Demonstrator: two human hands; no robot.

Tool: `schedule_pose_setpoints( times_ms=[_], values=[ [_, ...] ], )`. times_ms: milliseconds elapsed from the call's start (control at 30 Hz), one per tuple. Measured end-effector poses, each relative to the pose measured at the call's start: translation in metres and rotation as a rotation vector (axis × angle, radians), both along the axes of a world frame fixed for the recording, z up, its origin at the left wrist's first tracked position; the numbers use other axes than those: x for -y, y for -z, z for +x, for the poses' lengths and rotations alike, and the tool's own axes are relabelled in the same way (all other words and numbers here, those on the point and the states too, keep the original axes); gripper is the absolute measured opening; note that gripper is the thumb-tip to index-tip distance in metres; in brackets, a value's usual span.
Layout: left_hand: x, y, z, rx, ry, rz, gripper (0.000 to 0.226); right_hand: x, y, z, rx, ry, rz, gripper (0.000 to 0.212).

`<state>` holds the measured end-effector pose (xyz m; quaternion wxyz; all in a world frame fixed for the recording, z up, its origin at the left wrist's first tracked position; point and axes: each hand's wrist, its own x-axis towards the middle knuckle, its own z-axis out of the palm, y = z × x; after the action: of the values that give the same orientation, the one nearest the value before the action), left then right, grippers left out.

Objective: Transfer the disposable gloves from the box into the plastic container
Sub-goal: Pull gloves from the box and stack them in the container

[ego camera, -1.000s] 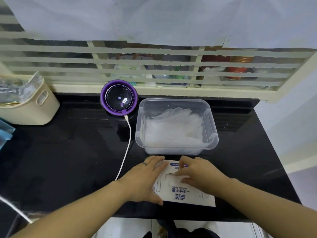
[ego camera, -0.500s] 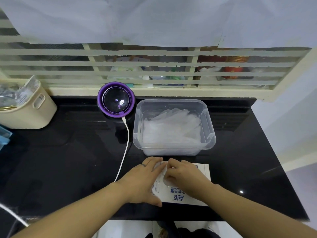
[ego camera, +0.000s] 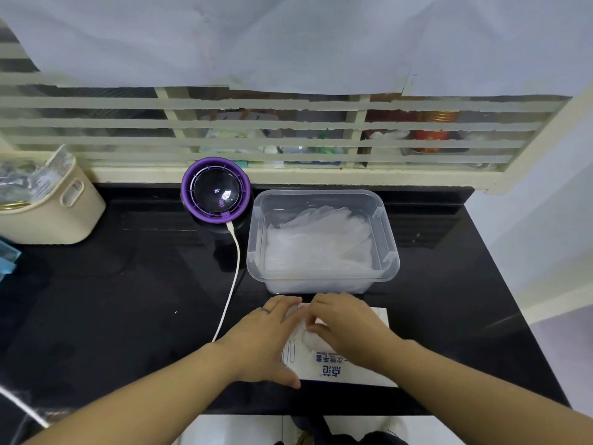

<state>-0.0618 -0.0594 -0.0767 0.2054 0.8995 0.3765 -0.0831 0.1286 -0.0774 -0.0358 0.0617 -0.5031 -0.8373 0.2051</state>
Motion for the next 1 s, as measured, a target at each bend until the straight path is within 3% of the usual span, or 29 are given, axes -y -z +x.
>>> schedule_pose_setpoints(
  times_ms=[133,267,367,433,600,767,933,1000],
  values=[
    [0.000,-0.003,0.000,-0.029,-0.007,0.007,0.117,-0.007,-0.020,0.017,0.071,-0.024,0.011,0.022],
    [0.001,-0.005,0.001,-0.039,0.003,0.011,0.117,0.002,-0.023,0.020,-0.015,0.043,-0.120,0.025],
    [0.002,-0.006,0.002,-0.049,0.010,0.013,0.117,0.007,-0.009,0.025,0.125,0.024,-0.130,0.049],
    [0.002,-0.008,0.003,-0.052,0.009,0.014,0.117,0.010,0.002,0.019,0.218,-0.016,-0.098,0.042],
    [0.001,-0.007,0.002,-0.049,0.000,0.007,0.117,0.003,0.008,-0.002,0.079,-0.008,-0.034,0.022],
    [0.000,-0.008,-0.003,-0.050,0.019,0.046,0.116,0.005,-0.005,0.029,-0.013,-0.081,-0.135,0.020],
    [0.001,-0.005,-0.002,-0.041,0.008,0.040,0.117,0.012,-0.008,0.050,-0.090,0.047,-0.199,0.021],
    [0.000,-0.004,0.000,-0.041,0.006,0.042,0.117,0.013,-0.012,0.042,-0.113,0.078,-0.186,0.032]
  ],
)
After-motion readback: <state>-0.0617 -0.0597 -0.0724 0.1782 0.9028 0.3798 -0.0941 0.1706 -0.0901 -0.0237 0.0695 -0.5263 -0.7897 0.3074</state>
